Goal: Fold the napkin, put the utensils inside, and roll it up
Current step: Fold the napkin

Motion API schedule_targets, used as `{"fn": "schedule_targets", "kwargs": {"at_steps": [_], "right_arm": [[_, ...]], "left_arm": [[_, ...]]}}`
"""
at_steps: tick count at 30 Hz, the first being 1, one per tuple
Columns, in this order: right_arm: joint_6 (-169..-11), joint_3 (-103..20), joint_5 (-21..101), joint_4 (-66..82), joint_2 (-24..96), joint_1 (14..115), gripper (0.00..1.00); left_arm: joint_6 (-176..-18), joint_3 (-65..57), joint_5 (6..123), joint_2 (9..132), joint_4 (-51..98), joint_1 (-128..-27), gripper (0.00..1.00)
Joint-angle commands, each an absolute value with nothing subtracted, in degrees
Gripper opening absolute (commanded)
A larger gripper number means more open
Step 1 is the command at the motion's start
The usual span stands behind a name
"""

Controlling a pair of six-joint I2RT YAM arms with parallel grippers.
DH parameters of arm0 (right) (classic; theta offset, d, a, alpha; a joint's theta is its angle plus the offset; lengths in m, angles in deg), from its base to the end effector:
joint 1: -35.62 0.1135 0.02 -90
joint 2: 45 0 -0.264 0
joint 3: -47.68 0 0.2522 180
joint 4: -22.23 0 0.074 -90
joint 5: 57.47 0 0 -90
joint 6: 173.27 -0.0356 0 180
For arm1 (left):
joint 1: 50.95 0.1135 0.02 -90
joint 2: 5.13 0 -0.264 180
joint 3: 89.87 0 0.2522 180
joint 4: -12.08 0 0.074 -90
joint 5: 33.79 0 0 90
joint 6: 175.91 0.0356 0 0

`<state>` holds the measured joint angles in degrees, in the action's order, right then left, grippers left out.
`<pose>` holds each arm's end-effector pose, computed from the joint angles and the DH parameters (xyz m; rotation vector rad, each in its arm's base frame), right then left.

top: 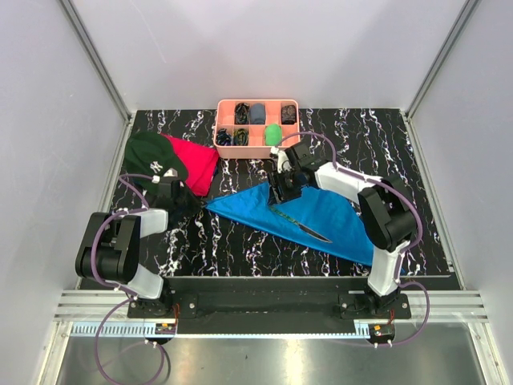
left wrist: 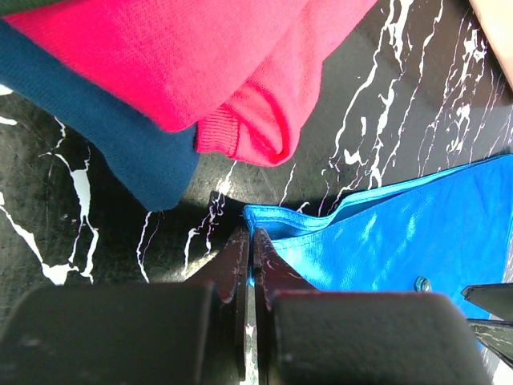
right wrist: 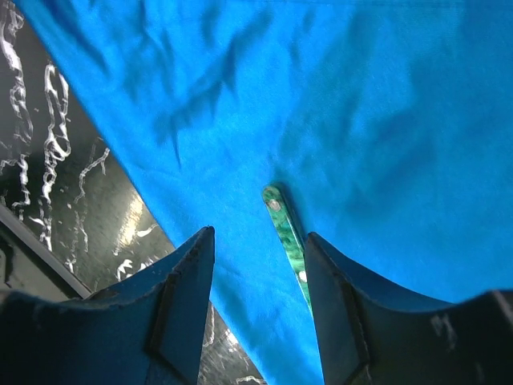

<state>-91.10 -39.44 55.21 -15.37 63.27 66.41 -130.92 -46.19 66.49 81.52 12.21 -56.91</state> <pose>0.3309 0.2132 0.1819 -0.6753 2.5758 0.7491 0.2666 -0.0342 0.1306 -0.7135 2.2921 -0.6425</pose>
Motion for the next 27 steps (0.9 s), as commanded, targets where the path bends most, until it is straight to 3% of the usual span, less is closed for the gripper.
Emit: {"fn": "schedule_targets", "kwargs": {"at_steps": [1,27], "right_arm": [[-92.32,-40.35,58.9,-10.96,64.43,66.56,0.57],[-92.49,-37.98,62.59,-10.87,67.86,69.54,0.53]], "left_arm": [[-129.5,-45.17,65.7,80.3,12.66,-57.02,0.0],[-129.41,-44.73,66.4,80.13,12.74,-57.02,0.0]]}}
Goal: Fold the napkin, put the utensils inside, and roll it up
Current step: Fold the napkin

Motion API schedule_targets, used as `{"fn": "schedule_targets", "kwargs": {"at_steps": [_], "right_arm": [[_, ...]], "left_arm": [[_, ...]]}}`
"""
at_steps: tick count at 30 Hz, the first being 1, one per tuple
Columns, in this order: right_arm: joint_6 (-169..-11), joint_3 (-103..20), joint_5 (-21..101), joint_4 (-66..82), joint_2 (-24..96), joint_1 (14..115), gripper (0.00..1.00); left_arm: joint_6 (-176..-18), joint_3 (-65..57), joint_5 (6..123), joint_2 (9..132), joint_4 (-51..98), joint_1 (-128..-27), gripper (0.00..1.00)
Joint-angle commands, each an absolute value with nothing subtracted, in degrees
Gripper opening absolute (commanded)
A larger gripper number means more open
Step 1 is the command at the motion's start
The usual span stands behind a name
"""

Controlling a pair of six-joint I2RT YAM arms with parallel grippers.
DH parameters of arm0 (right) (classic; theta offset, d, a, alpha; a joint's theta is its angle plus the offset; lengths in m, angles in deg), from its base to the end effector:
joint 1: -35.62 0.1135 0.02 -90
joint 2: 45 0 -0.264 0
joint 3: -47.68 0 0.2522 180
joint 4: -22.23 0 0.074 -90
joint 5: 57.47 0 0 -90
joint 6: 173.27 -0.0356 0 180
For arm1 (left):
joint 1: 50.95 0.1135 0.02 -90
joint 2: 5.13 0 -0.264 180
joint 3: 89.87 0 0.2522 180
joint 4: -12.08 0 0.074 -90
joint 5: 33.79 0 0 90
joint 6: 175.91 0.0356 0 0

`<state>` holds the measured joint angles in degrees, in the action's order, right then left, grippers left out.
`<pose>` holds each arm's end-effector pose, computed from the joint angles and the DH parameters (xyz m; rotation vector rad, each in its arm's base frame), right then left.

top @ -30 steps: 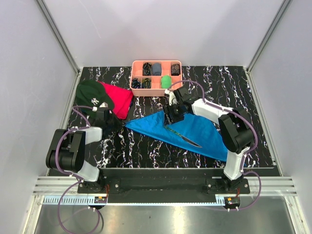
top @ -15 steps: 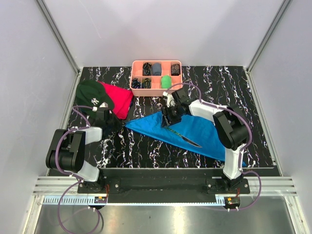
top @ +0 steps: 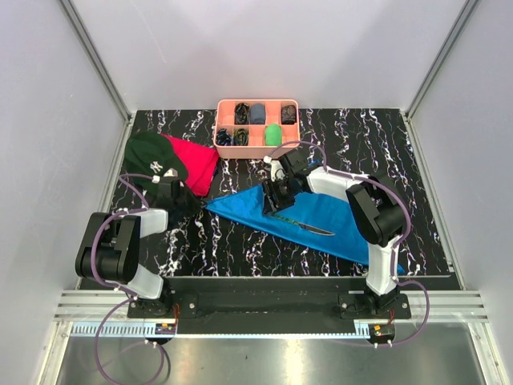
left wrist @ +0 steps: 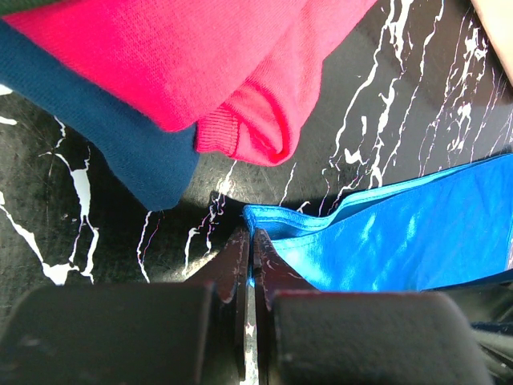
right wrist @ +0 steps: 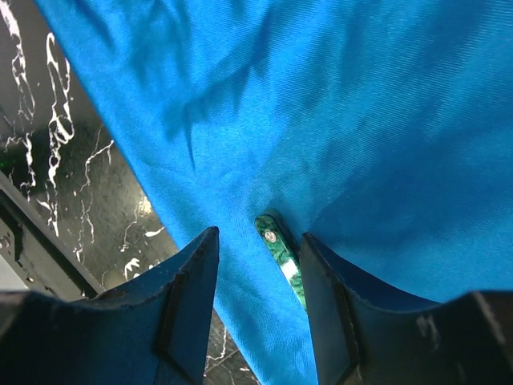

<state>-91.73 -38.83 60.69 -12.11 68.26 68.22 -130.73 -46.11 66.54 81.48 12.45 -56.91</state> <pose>0.3283 0.2299 0.1503 -0.7373 2.6109 0.8807 0.2666 -0.0343 0.1309 -0.7100 2.2950 -0.6412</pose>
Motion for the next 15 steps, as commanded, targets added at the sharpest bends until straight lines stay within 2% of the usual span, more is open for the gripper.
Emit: {"fn": "schedule_targets", "kwargs": {"at_steps": [1,9,15], "right_arm": [[-92.75,-37.71,62.59,-10.96,67.77,69.63,0.53],[-94.25,-37.09,62.33,-10.78,66.01,70.95,0.52],[-96.97,-38.94,56.01,-11.31,61.8,70.95,0.55]], "left_arm": [[-129.33,-44.73,66.4,80.21,12.74,-57.02,0.0],[-129.33,-44.73,66.67,80.21,12.39,-57.02,0.0],[-127.92,-45.95,66.58,75.39,11.25,-57.19,0.0]]}}
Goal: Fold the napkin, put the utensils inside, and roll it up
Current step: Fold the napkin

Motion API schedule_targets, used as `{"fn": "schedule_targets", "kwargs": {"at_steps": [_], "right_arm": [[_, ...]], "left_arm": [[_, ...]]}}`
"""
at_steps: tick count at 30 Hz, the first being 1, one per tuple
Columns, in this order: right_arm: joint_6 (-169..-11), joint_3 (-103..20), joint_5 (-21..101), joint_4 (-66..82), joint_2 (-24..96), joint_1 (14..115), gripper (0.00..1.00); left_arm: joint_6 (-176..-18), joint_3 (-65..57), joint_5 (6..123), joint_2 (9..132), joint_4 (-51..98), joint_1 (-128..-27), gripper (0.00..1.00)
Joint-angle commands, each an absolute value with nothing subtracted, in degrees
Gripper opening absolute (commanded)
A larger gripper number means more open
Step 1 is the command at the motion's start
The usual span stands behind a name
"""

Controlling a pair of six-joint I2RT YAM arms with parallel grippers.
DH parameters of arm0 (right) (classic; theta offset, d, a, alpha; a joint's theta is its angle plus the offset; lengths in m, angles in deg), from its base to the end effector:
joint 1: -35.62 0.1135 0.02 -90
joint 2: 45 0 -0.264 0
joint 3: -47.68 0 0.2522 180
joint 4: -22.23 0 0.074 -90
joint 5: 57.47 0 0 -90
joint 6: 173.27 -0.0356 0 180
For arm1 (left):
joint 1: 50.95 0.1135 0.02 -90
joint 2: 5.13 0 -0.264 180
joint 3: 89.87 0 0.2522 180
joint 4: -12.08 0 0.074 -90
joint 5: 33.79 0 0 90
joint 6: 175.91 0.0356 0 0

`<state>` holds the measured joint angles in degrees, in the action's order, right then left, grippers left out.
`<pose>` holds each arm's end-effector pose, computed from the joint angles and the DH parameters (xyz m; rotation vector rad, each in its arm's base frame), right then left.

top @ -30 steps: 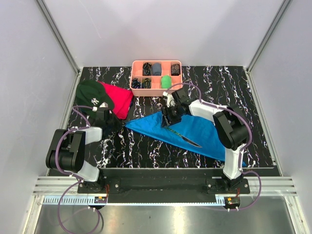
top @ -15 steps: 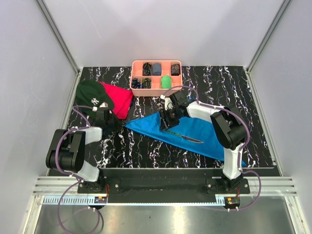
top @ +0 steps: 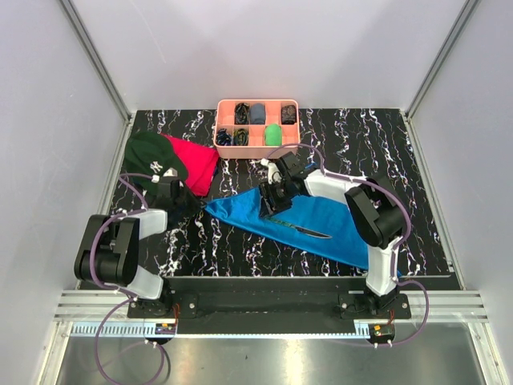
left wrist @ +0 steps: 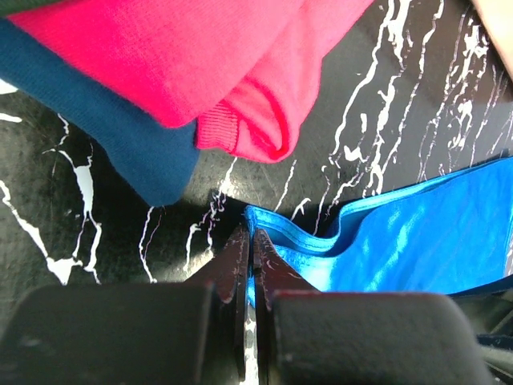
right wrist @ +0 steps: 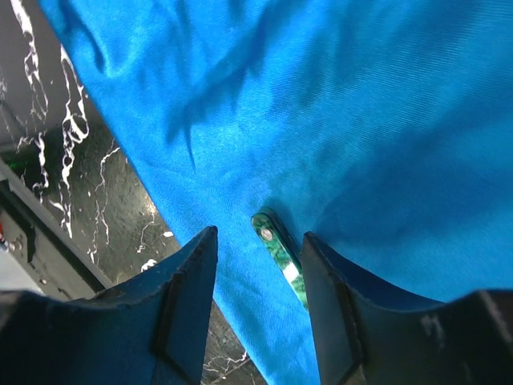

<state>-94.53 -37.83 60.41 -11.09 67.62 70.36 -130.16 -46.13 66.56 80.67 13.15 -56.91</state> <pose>0.3176 0.2405 0.1505 -0.7268 2.6228 0.9006 0.2654 -0.0341 0.1333 -0.6974 2.2958 -0.6375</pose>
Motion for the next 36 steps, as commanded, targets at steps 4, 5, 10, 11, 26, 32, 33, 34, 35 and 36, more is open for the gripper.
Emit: {"fn": "schedule_targets", "kwargs": {"at_steps": [4,5,10,11,26,32,33,34,35,36], "right_arm": [[-98.82,-40.7,47.06,-13.41,58.63,70.08,0.57],[-99.17,-40.7,45.64,-14.03,57.41,69.46,0.58],[-101.1,-39.21,39.66,-14.47,53.89,62.27,0.59],[-101.28,-38.86,39.21,-14.39,52.4,59.47,0.59],[-101.11,-31.21,32.79,-12.37,34.74,54.43,0.62],[-101.72,-28.05,32.79,-11.84,29.81,54.43,0.63],[-101.81,-27.61,32.88,-11.66,29.28,54.43,0.63],[-101.81,-27.08,32.97,-11.57,28.84,54.43,0.63],[-102.07,-26.82,32.97,-11.57,28.14,54.52,0.63],[-102.16,-26.64,33.23,-11.66,27.78,54.52,0.63]], "left_arm": [[-125.99,-45.61,65.61,69.86,11.42,-60.25,0.0],[-125.81,-45.0,65.18,69.23,11.34,-61.31,0.0],[-124.93,-42.27,63.07,69.22,9.59,-72.8,0.0],[-124.93,-41.66,62.28,69.84,8.97,-74.66,0.0],[-122.12,-22.86,65.35,96.81,-1.76,-101.04,0.0],[-122.03,-19.6,68.07,103.23,-5.1,-106.76,0.0],[-121.94,-18.72,68.42,103.85,-5.45,-107.81,0.0],[-121.77,-18.36,68.6,104.81,-5.54,-108.25,0.0],[-121.68,-18.01,68.86,105.26,-5.45,-108.61,0.0],[-121.59,-17.49,69.04,105.61,-5.54,-109.04,0.0]]}}
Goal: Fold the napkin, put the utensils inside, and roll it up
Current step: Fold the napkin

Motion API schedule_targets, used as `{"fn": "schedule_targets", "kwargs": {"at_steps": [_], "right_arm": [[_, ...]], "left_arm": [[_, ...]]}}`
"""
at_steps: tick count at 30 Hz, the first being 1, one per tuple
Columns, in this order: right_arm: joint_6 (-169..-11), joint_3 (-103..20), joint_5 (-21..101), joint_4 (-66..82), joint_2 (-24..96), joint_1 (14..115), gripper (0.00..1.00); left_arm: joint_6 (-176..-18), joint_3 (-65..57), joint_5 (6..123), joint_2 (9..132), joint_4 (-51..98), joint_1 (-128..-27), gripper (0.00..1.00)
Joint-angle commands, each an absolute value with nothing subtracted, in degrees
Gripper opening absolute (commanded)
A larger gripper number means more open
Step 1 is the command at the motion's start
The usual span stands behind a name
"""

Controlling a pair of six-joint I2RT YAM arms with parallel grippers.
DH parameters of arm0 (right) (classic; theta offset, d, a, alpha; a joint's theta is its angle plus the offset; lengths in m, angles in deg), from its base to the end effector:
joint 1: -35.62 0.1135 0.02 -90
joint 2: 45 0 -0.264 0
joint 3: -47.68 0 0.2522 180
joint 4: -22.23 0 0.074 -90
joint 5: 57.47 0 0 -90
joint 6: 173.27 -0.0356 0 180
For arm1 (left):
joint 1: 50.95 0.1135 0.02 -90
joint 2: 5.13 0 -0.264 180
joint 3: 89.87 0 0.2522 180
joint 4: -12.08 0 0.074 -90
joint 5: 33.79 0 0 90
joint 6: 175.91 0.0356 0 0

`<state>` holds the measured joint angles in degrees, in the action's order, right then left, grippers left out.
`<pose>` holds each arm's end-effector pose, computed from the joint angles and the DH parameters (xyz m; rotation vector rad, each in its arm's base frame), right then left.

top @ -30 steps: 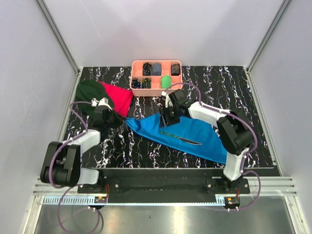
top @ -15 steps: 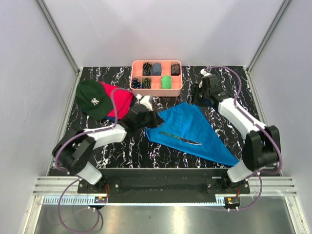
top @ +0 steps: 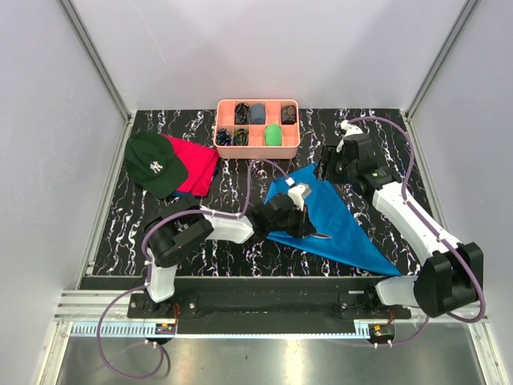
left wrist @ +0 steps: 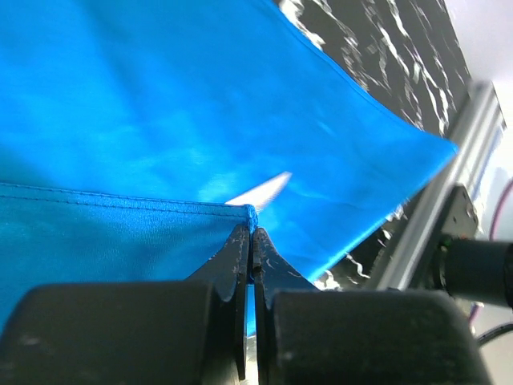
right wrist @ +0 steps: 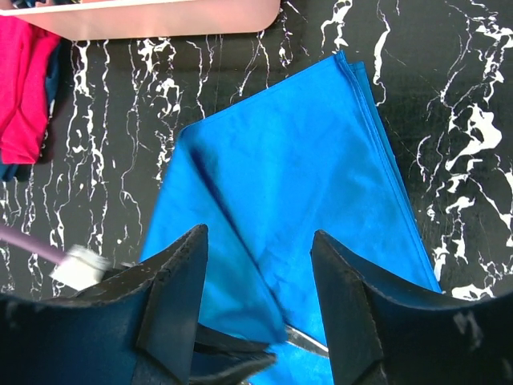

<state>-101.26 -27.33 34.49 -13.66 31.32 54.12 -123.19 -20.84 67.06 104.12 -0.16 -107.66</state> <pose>0.2812 0.0954 0.2980 -0.0291 2.2473 0.3858 0.2117 -0.3346 0.1488 0.5120 2.2211 -1.1477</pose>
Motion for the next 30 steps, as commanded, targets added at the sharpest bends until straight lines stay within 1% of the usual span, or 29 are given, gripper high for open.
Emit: {"fn": "schedule_targets", "kwargs": {"at_steps": [1,14,24,25,26,27,28,29,30], "right_arm": [[-102.25,-26.2,33.32,-11.57,27.43,54.43,0.63],[-103.39,-23.74,34.29,-11.4,26.81,54.43,0.64],[-103.92,-23.74,34.73,-11.22,27.43,54.43,0.64],[-104.01,-23.74,34.73,-11.14,27.51,54.43,0.64],[-104.01,-23.74,34.73,-11.22,27.43,54.43,0.64],[-104.01,-23.65,34.73,-11.22,27.43,54.34,0.64],[-104.09,-23.65,34.81,-11.22,27.34,54.43,0.64],[-104.1,-23.56,34.73,-11.22,27.25,54.43,0.65],[-104.18,-23.47,34.64,-11.31,26.9,54.43,0.65]], "left_arm": [[-121.59,-17.39,69.21,106.05,-5.62,-109.22,0.0],[-121.33,-13.62,72.2,109.65,-5.19,-110.72,0.0],[-121.06,-13.35,74.31,110.8,-4.04,-111.68,0.0],[-121.06,-13.35,74.57,110.71,-3.87,-111.68,0.03],[-120.98,-13.35,74.75,110.36,-3.52,-111.6,0.12],[-120.98,-13.35,74.75,110.1,-3.26,-111.68,0.17],[-120.89,-13.44,74.67,109.75,-3.08,-111.68,0.25],[-120.8,-13.44,74.4,108.7,-2.29,-111.6,0.39],[-120.54,-13.53,74.14,107.99,-2.02,-111.6,0.49]]}}
